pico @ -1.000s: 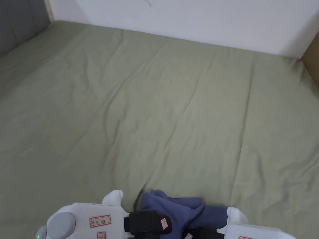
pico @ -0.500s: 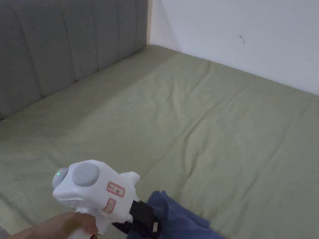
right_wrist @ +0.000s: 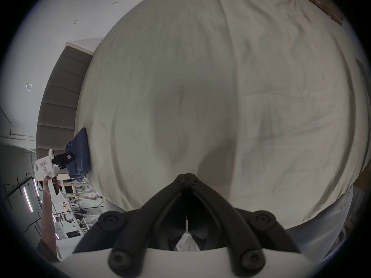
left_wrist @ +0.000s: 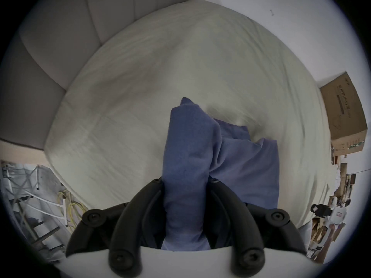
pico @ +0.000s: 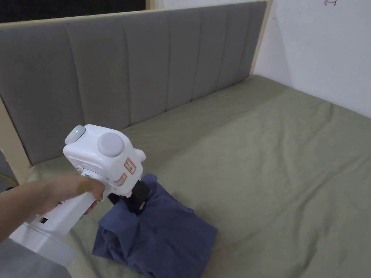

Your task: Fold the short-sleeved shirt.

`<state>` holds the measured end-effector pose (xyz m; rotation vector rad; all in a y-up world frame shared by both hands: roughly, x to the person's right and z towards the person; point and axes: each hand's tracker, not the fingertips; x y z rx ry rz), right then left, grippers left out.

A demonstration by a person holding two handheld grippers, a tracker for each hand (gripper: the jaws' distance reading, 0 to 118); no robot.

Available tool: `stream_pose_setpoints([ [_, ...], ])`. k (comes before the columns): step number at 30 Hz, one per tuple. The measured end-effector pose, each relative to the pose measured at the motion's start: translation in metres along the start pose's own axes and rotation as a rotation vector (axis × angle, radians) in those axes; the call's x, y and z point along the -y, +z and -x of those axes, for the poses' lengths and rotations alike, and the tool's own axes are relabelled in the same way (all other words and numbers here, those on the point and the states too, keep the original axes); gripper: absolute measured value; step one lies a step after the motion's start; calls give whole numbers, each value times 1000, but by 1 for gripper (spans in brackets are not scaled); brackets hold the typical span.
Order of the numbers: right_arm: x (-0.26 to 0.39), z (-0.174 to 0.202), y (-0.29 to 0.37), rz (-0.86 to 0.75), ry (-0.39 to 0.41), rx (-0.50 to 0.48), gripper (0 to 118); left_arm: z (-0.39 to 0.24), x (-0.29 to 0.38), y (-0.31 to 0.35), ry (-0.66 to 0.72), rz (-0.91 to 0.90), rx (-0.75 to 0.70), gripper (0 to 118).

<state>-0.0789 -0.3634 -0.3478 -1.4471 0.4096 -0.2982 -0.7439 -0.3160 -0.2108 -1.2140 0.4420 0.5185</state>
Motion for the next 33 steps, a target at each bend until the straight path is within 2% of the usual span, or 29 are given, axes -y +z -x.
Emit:
stream_pose_setpoints([
  [5,-2,14,-3,13,61,16,0,11,-24,-10,-27,-7,-91,28],
  [10,-1,12,-6,16,63,49,0,3,-21,-35,-51,22,-136,29],
  [14,2,7,-6,26,45,56,0,18,-7,-42,-61,-107,-140,51],
  [19,7,6,1,34,69,13,0,45,12,26,49,-222,-110,55],
  [20,7,9,1,35,84,8,0,49,18,46,63,-281,-139,52],
  [21,7,10,0,35,98,7,0,51,24,62,87,-310,-168,40],
  [22,7,12,-1,35,112,7,0,50,33,74,128,-298,-168,16],
  [23,8,13,-3,34,127,9,0,47,44,84,154,-285,-116,1],
  [26,13,14,-5,6,156,7,0,21,92,72,194,-218,33,1],
  [29,19,8,4,-63,151,-12,0,-34,142,34,196,-106,202,1],
  [31,20,2,16,-109,161,-23,0,-80,164,13,126,-89,294,1],
  [33,17,-4,32,-171,187,5,0,-132,176,11,25,-172,429,1],
])
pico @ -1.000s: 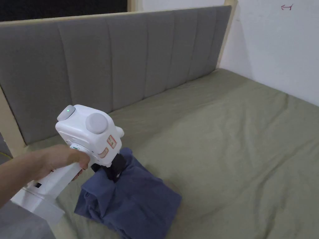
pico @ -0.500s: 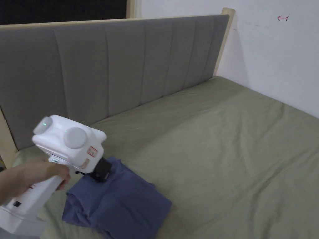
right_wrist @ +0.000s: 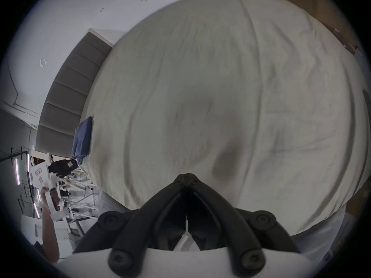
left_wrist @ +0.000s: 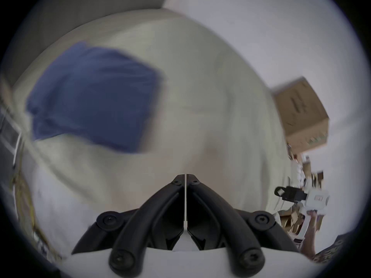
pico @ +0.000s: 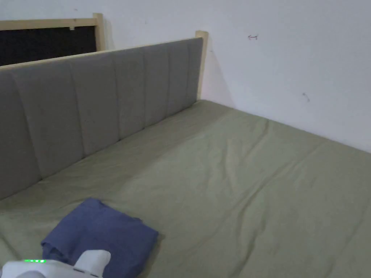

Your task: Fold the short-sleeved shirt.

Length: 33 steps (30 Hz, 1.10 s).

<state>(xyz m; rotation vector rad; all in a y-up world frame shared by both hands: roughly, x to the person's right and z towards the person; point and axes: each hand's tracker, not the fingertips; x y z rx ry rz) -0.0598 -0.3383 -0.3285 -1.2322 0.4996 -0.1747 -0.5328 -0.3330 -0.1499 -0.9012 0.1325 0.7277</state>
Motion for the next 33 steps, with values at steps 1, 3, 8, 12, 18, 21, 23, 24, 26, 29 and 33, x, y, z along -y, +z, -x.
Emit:
stream_pose_setpoints([
  [1,-3,-3,10,-45,20,24,0,-28,4,-9,-55,-42,7,1],
  [3,-11,-9,32,-140,63,68,0,-87,4,-19,-177,-144,-2,1],
  [8,-31,-18,99,-442,140,156,0,-214,-5,-23,-307,-399,53,1],
  [12,-42,-17,147,-693,214,221,0,-288,-5,-1,-494,-587,33,1],
  [18,-49,-14,191,-964,298,319,0,-340,17,16,-718,-838,-119,2],
  [21,-44,-15,199,-1076,317,345,0,-342,23,19,-716,-855,-85,2],
  [23,-34,-18,200,-1181,339,346,12,-340,23,18,-696,-867,-72,2],
  [24,-28,-19,199,-1239,353,342,31,-340,25,17,-694,-874,-78,2],
  [26,-16,-19,195,-1322,373,383,90,-337,26,15,-713,-898,-107,7],
  [29,-22,-23,187,-1205,364,443,112,-334,27,14,-709,-911,-123,32],
  [33,-25,-29,183,-1170,325,402,118,-325,25,14,-613,-916,-82,108],
])
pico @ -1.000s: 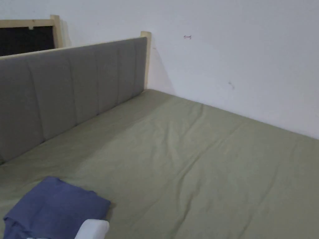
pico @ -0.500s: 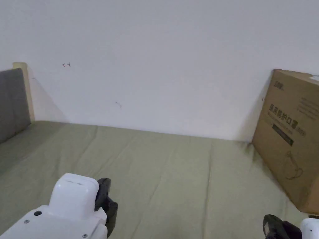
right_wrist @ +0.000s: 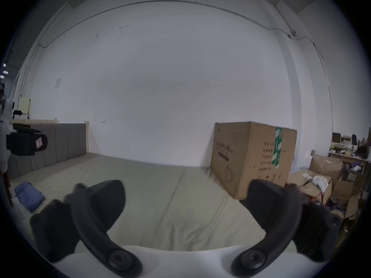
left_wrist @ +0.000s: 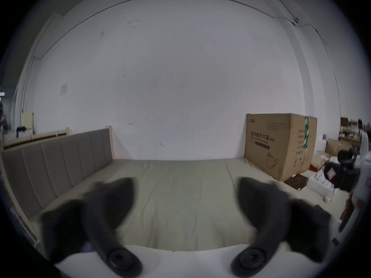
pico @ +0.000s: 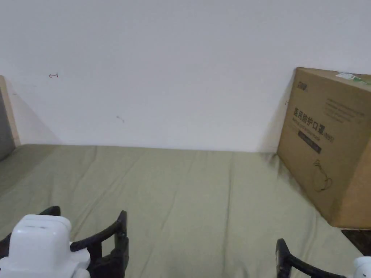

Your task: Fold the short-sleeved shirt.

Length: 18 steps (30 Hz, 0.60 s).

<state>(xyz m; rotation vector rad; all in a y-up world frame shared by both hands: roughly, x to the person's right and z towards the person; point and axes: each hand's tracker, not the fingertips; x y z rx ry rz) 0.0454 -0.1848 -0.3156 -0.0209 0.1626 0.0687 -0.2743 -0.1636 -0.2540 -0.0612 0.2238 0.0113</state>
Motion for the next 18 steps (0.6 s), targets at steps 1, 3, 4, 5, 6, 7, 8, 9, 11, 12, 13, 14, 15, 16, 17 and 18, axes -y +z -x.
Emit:
stream_pose_setpoints([
  [1,0,0,0,-2,-6,3,118,4,0,-2,31,10,10,118],
  [3,2,-1,-1,-13,-8,10,118,6,-1,-1,53,16,34,118],
  [4,1,-1,-2,-16,-3,14,118,4,0,-1,51,14,16,118],
  [5,-2,-1,-4,-15,4,14,118,4,-2,-1,28,-8,-7,118],
  [6,-3,-2,-5,-9,10,16,118,2,-4,-1,11,-13,-21,118],
  [7,-4,-2,-7,-6,15,17,118,2,-5,-1,14,-9,-15,118],
  [8,-5,-2,-8,-7,17,16,118,2,-7,-2,15,-8,-10,118],
  [9,-6,-2,-9,-10,17,15,118,4,-11,-3,26,-6,2,118],
  [11,-8,-2,-10,-12,17,19,118,6,-13,-4,61,-2,57,118],
  [12,-9,-2,-11,-11,17,19,118,7,-13,-4,74,-2,79,118],
  [13,-10,-2,-12,-9,16,17,118,9,-15,-5,73,-1,90,118],
  [14,-10,-2,-12,-7,17,16,118,9,-16,-5,68,1,93,118],
  [15,-10,-1,-12,-5,20,17,118,9,-16,-6,67,-1,93,118],
  [16,-11,0,-13,-1,24,20,118,9,-15,-7,62,0,94,118],
  [17,-11,0,-14,1,28,24,118,9,-16,-7,56,-1,92,118],
  [18,-11,1,-13,0,31,28,118,9,-15,-8,43,-1,87,118],
])
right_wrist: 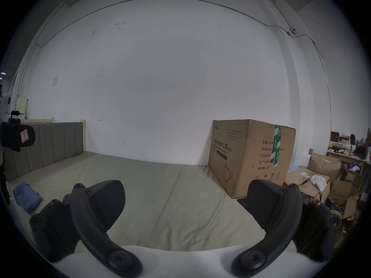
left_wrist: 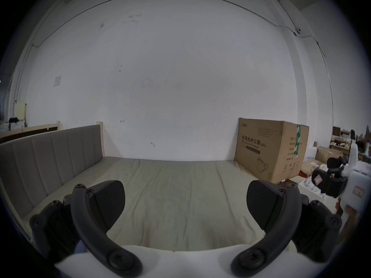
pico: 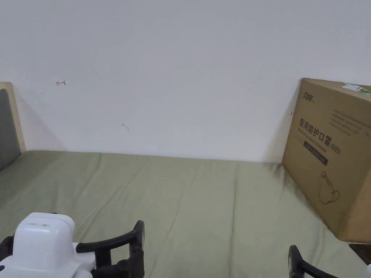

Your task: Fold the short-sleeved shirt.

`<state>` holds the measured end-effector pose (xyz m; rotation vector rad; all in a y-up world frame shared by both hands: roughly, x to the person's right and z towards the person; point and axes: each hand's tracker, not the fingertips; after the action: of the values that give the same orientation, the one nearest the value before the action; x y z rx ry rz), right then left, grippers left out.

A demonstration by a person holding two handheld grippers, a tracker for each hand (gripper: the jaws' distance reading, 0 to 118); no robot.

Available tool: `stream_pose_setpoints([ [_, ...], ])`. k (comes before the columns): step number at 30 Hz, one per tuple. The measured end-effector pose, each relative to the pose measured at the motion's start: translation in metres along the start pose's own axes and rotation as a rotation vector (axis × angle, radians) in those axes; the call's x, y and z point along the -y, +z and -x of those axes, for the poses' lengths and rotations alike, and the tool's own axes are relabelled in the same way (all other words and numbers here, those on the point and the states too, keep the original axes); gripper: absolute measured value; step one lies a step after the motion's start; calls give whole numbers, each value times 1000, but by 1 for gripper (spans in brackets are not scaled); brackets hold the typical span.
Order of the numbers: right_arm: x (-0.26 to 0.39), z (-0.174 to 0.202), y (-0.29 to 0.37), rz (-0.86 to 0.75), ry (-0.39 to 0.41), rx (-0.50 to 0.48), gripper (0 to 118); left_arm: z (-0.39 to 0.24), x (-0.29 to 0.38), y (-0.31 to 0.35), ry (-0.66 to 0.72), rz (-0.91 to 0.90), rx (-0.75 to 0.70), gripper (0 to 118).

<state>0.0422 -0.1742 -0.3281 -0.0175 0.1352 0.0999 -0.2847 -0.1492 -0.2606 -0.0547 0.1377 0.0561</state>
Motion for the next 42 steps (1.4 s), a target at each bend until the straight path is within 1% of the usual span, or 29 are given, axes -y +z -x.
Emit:
stream_pose_setpoints([
  [3,-1,0,-1,11,-7,-4,118,0,4,-3,-18,21,-23,118],
  [7,1,0,0,31,-19,-16,118,9,9,-1,99,42,39,118],
  [9,4,-1,1,36,-15,-16,118,12,8,-2,87,45,23,118],
  [12,5,-1,1,50,-11,-21,118,11,6,-1,11,43,-28,118],
  [14,5,-1,1,51,-14,-21,118,11,5,-2,0,39,-43,118],
  [15,5,-1,1,53,-17,-22,118,11,5,0,12,36,-36,118],
  [18,4,0,1,60,-24,-29,118,18,4,-1,136,38,41,118],
  [19,5,0,0,61,-24,-29,118,17,2,1,149,48,66,118],
  [23,5,0,0,61,-44,-40,118,12,1,6,84,28,119,118],
  [26,2,0,0,64,-57,-52,118,12,-1,6,75,37,124,118],
  [29,1,1,1,64,-47,-52,118,12,-2,5,134,62,103,118],
  [33,1,2,2,63,-42,-52,118,21,0,3,274,94,164,118],
  [35,1,2,3,63,-41,-55,118,21,-1,3,263,105,145,118],
  [37,1,2,3,67,-32,-56,118,16,-2,4,175,118,64,118],
  [39,2,3,3,71,-26,-56,118,10,-1,5,106,112,27,118],
  [42,2,4,3,78,-32,-67,118,10,0,7,110,113,55,118],
])
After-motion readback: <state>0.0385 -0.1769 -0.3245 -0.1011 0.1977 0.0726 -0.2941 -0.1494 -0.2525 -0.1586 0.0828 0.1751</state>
